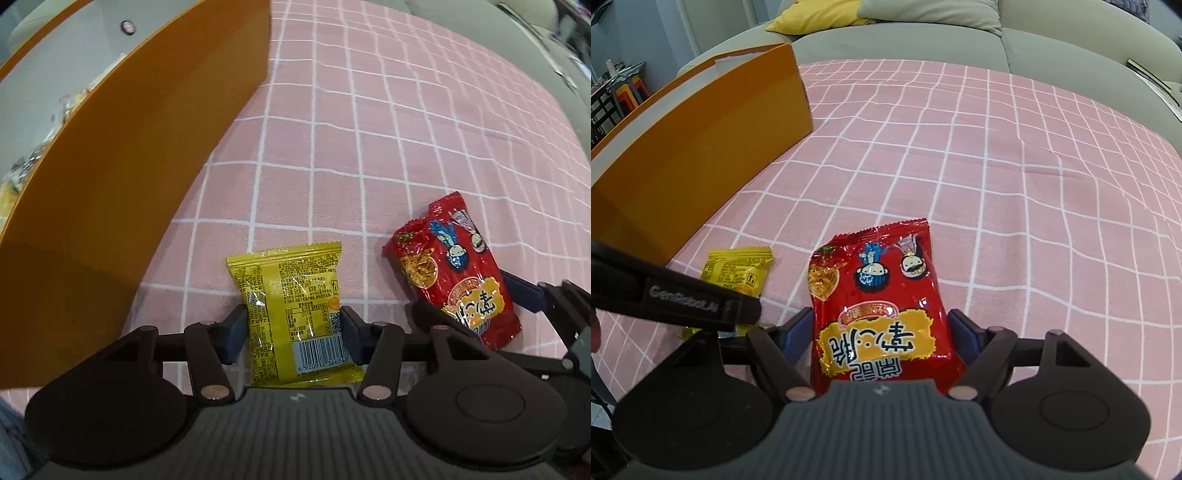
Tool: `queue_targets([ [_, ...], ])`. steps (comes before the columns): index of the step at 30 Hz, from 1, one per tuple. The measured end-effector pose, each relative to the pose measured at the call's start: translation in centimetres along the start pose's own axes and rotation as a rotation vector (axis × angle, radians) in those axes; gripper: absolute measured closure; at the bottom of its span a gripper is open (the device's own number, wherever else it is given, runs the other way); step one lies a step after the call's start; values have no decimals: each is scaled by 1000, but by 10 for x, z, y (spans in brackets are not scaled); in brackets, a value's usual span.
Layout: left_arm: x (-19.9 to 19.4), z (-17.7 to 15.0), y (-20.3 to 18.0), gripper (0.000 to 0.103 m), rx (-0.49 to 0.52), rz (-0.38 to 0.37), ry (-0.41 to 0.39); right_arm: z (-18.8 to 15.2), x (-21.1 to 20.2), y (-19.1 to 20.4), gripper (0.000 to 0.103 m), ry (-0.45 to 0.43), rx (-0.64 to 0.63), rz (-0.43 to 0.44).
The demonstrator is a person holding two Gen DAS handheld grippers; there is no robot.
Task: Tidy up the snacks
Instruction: 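Grasp the yellow wafer pack with the left gripper while the right grasps the red chip bag, then lift the wafer pack and chip bag and carry them over the shoebox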
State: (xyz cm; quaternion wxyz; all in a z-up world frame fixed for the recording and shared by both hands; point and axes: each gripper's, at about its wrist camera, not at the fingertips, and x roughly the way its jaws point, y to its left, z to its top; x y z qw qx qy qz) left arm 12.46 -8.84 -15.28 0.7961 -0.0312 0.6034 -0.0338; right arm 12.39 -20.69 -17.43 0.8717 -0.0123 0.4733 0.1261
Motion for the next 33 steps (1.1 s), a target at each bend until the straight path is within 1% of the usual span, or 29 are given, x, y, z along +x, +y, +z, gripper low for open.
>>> queue_targets([
  [6, -3, 0, 11, 44, 9, -51, -27, -1, -4, 1, 31, 3, 0, -21],
  [10, -15, -2, 8, 44, 30, -70, -51, -3, -8, 2, 32, -6, 8, -30],
  [14, -32, -3, 7, 44, 36, -98, -79, -2, -17, 2, 32, -30, 30, -12],
  [18, -51, -1, 7, 44, 50, -114, -121, -3, -26, 5, 33, -51, 40, -5],
  [25, -85, 4, 11, 44, 70, -143, -193, -7, -50, 9, 33, -103, 85, 35],
  [28, -101, 8, 17, 44, 74, -152, -226, -7, -60, 16, 33, -128, 90, 59],
  [33, -122, 14, 33, 44, 70, -154, -273, 6, -76, 32, 33, -158, 83, 89],
])
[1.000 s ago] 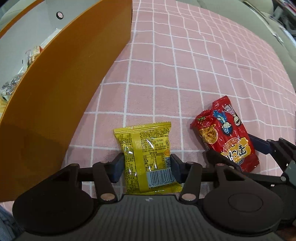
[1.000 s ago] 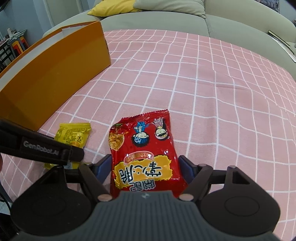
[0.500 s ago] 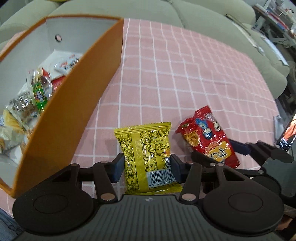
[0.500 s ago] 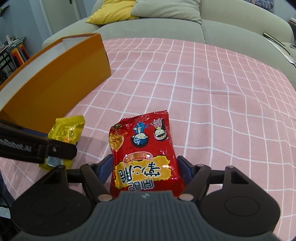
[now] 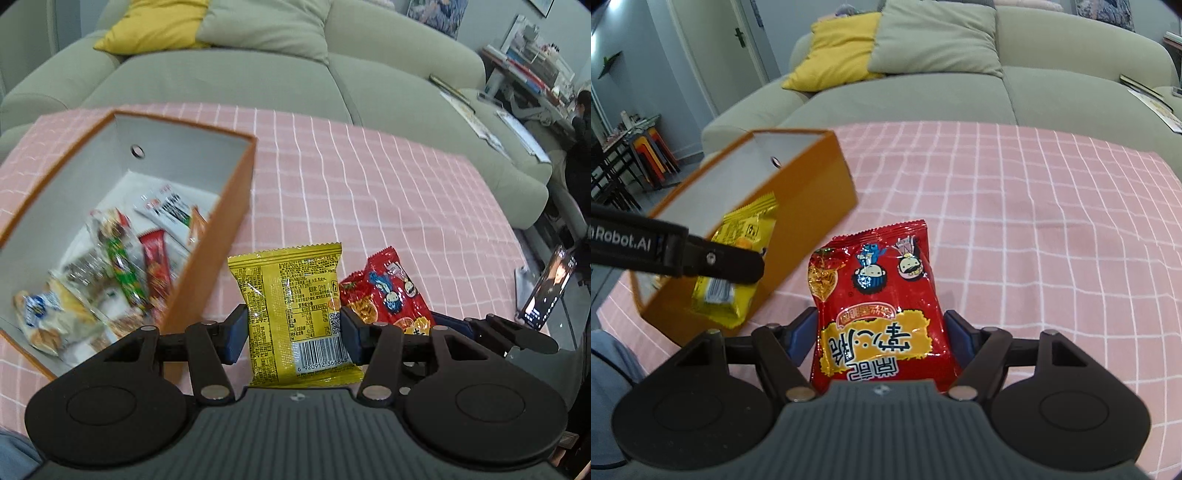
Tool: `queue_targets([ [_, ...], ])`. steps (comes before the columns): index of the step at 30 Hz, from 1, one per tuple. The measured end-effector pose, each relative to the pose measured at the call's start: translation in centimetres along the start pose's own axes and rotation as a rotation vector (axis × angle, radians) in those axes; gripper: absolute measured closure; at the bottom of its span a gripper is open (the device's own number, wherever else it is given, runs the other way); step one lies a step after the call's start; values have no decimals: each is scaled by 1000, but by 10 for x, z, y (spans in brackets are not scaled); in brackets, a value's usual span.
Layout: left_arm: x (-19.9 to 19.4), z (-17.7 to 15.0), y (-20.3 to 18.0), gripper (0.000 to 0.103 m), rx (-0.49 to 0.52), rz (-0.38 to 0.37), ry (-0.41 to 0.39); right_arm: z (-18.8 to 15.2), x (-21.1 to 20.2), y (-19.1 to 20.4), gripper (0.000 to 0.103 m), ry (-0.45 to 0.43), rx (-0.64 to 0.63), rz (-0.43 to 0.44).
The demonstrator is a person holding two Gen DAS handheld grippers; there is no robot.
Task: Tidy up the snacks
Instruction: 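Lift the wafer pack and chip bag and carry them over the shoebox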
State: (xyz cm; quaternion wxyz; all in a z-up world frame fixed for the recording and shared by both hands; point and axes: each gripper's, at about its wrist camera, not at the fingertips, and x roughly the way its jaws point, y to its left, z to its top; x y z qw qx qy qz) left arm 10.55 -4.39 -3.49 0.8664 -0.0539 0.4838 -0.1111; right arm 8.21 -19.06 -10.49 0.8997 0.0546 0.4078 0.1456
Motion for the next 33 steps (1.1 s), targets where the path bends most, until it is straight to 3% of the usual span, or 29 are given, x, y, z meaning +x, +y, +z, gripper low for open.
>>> queue_targets([
  [7, -25, 15, 32, 44, 1, 26, -48, 30, -11, 31, 33, -46, -57, 34],
  [18, -50, 37, 83, 44, 47, 96, -91, 90, -12, 103, 33, -118, -245, 114],
  [25, -42, 55, 113, 44, 96, 141, -78, 125, 20, 144, 34, -108, -353, 145],
  [33, -9, 66, 145, 44, 144, 186, -12, 142, 81, 175, 34, -55, -544, 97],
])
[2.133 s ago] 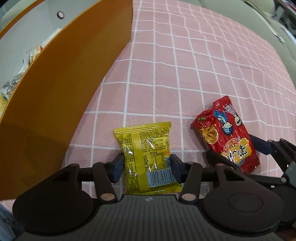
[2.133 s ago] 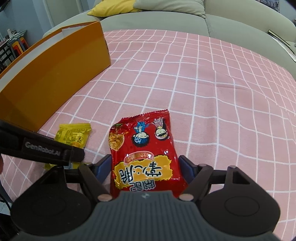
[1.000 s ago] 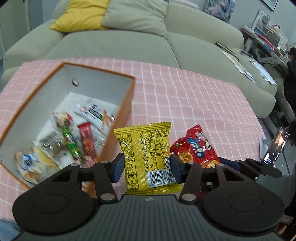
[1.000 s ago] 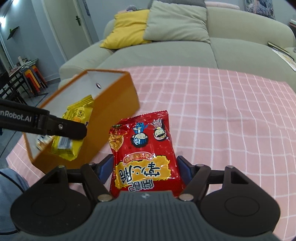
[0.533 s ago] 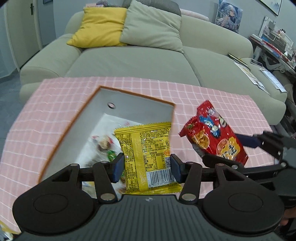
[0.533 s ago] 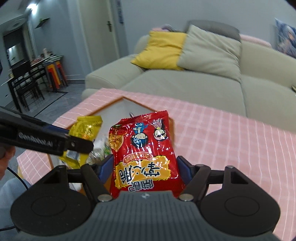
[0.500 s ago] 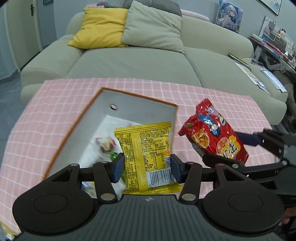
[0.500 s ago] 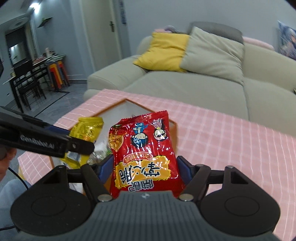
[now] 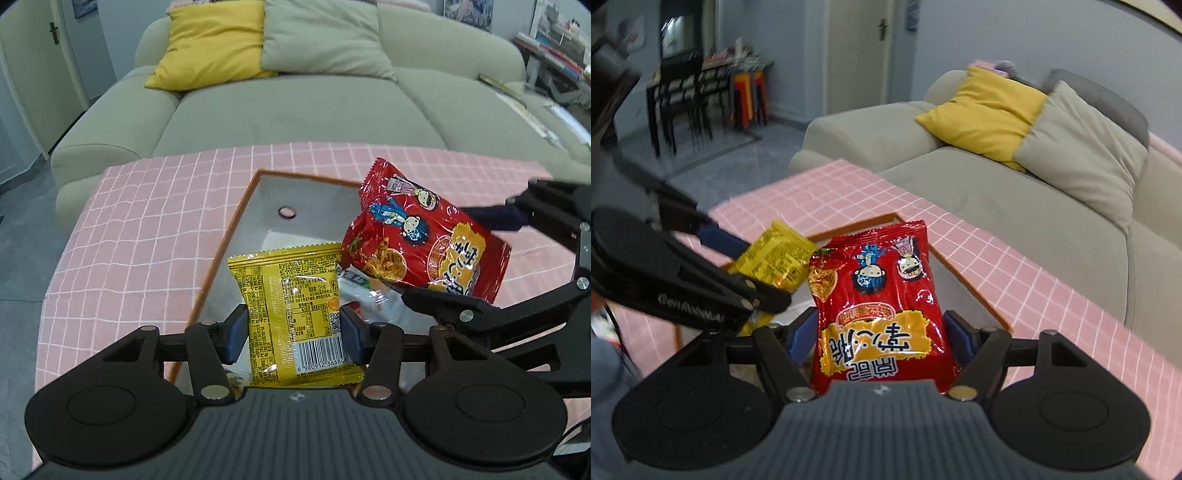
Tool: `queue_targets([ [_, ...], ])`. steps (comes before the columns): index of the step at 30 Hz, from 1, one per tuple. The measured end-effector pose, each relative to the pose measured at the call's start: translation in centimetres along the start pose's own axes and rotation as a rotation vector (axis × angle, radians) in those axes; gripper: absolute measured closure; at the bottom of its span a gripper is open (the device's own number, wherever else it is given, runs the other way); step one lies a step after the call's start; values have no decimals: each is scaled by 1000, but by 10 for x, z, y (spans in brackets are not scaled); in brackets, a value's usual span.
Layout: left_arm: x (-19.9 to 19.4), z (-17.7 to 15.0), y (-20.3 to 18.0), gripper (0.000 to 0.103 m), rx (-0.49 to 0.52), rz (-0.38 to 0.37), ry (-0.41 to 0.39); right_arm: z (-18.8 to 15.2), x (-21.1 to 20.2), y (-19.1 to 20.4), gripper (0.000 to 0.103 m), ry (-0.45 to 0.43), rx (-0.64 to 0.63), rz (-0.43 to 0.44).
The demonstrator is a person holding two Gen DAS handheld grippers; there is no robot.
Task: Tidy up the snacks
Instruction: 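Lift the wafer pack and chip bag and carry them over the shoebox, then open both grippers to drop the wafer and chip bag into the shoebox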
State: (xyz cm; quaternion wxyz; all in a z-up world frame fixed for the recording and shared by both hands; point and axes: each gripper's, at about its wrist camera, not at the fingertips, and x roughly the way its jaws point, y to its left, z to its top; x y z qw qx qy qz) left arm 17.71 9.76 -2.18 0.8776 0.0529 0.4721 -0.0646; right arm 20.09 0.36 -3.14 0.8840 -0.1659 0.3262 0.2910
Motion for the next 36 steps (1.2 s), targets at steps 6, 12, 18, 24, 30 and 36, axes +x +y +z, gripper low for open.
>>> queue_targets([
  [6, 34, 0, -4, 44, 121, 48, 68, 3, 45, -2, 34, 91, -98, -17],
  [12, 59, -4, -4, 44, 169, 40, 134, -6, 77, 2, 34, 171, -167, 8],
  [18, 73, -8, -5, 44, 213, 27, 177, -15, 94, 3, 33, 218, -224, 23],
  [24, 91, -8, -3, 44, 218, -5, 207, -26, 111, 1, 33, 277, -257, 64],
  [30, 103, -8, 1, 43, 199, -32, 230, -23, 115, -3, 32, 297, -243, 108],
  [36, 97, -8, 5, 35, 180, -39, 231, -20, 110, -4, 25, 297, -199, 130],
])
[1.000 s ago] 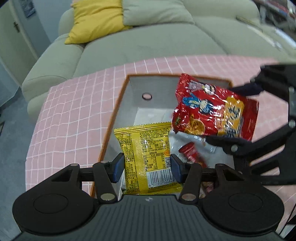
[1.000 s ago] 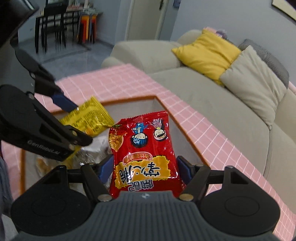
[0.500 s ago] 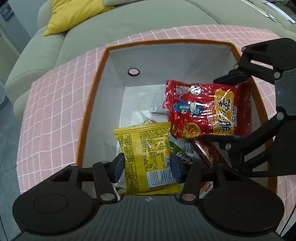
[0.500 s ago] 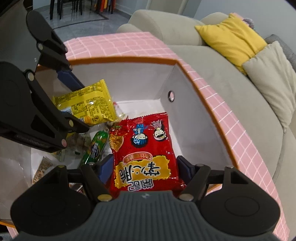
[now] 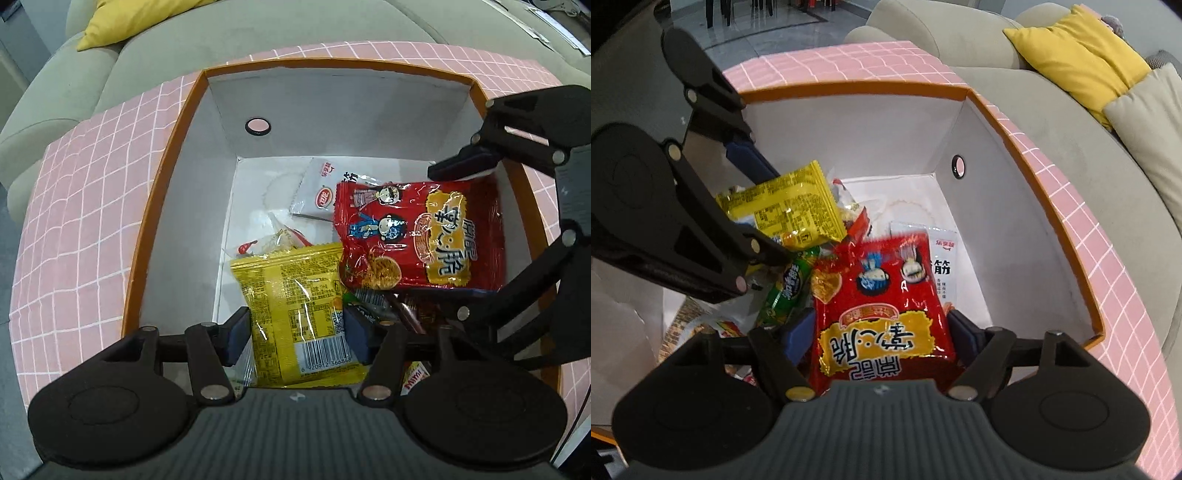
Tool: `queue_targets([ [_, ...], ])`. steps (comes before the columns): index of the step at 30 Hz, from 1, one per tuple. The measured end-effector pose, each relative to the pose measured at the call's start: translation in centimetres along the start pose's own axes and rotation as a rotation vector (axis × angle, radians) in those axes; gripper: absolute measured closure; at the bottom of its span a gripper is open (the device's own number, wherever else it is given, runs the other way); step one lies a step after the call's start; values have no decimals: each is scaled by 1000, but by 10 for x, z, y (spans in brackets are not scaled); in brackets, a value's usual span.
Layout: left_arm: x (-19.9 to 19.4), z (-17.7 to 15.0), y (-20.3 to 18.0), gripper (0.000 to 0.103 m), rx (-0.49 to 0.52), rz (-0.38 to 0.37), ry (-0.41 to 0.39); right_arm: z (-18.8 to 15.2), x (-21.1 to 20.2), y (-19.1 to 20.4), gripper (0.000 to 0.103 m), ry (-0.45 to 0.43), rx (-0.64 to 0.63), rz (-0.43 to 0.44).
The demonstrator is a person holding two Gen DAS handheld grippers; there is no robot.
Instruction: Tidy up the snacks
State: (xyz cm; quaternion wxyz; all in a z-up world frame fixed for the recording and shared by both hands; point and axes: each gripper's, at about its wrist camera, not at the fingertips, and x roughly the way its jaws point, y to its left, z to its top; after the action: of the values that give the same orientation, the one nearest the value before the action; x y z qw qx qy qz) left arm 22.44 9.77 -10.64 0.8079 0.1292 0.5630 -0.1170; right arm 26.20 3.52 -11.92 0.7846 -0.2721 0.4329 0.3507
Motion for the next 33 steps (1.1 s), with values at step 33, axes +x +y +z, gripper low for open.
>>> queue_targets([
  [33, -219, -67, -46, 14, -276, 225, -626, -49, -231, 39, 4, -477, 432, -209],
])
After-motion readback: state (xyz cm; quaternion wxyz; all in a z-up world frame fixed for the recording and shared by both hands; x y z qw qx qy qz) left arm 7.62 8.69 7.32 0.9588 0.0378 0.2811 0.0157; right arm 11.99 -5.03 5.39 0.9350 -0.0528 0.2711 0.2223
